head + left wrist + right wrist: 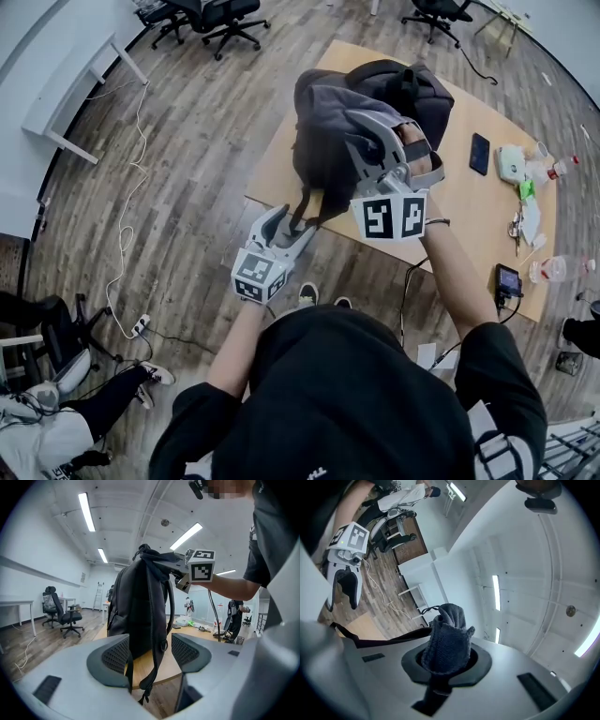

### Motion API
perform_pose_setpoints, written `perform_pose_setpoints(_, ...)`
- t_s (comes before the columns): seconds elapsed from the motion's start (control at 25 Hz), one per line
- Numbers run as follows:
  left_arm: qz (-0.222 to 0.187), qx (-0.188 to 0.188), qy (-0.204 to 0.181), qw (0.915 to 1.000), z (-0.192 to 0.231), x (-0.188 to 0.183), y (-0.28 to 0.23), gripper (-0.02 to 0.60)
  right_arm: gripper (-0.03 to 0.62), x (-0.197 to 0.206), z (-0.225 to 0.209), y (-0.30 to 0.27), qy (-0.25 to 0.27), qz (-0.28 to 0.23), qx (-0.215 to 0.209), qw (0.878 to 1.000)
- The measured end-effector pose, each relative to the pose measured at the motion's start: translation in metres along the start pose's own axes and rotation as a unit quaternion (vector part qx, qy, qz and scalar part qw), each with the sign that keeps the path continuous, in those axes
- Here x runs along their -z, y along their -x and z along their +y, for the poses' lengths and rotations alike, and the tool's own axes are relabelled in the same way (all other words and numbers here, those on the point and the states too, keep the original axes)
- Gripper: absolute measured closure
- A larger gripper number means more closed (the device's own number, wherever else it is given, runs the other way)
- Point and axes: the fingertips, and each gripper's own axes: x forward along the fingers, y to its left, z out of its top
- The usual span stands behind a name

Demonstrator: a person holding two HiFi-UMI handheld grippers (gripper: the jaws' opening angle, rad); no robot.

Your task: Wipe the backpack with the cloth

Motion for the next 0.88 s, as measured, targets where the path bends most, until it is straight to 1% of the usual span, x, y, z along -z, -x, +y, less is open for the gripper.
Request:
perform_pose_setpoints(0.12, 0.000, -0.002, 0.001, 1.0000, 0.002, 0.001, 0.000, 0.288, 0.554, 0.006, 0.020, 0.003, -0.023, 0.000, -0.014, 1.000)
perform_pose_setpoints(0.16, -0.001, -0.003, 0.001, 1.0000, 0.003, 0.000, -0.001, 0.288, 0.554, 0.009, 0.030, 0.003, -0.023, 0.002, -0.023, 0.999)
perform_pose_setpoints(0.28, 0.001, -0.008, 0.003, 1.0000, 0.008, 0.002, 0.000, 0.288, 0.554, 0.028, 0.077, 0.006, -0.015, 0.013, -0.068, 0.998)
perform_pose_setpoints(0.36, 0.005, -0.012, 0.005, 0.9999, 0.010, 0.005, 0.004, 0.288, 0.554, 0.038, 0.104, 0.008, -0.034, 0.018, -0.087, 0.995)
perform_pose_setpoints(0.44, 0.009, -0.015, 0.008, 0.9998, 0.012, 0.009, 0.006, 0.288, 0.554, 0.041, 0.122, 0.007, -0.052, 0.022, -0.095, 0.994)
perform_pose_setpoints(0.52, 0.010, -0.020, 0.011, 0.9997, 0.014, 0.011, 0.006, 0.288, 0.554, 0.044, 0.145, 0.008, -0.057, 0.028, -0.119, 0.991)
perform_pose_setpoints(0.6, 0.010, -0.024, 0.013, 0.9996, 0.016, 0.012, 0.007, 0.288, 0.554, 0.056, 0.184, 0.012, -0.065, 0.047, -0.165, 0.983)
perform_pose_setpoints(0.76, 0.011, -0.028, 0.017, 0.9994, 0.017, 0.011, 0.009, 0.288, 0.554, 0.092, 0.267, 0.018, -0.090, 0.109, -0.248, 0.959)
perform_pose_setpoints(0.8, 0.011, -0.029, 0.018, 0.9993, 0.017, 0.011, 0.010, 0.288, 0.554, 0.095, 0.282, 0.019, -0.100, 0.120, -0.263, 0.952)
perform_pose_setpoints(0.88, 0.013, -0.031, 0.021, 0.9992, 0.018, 0.011, 0.013, 0.288, 0.554, 0.095, 0.297, 0.016, -0.142, 0.137, -0.277, 0.940)
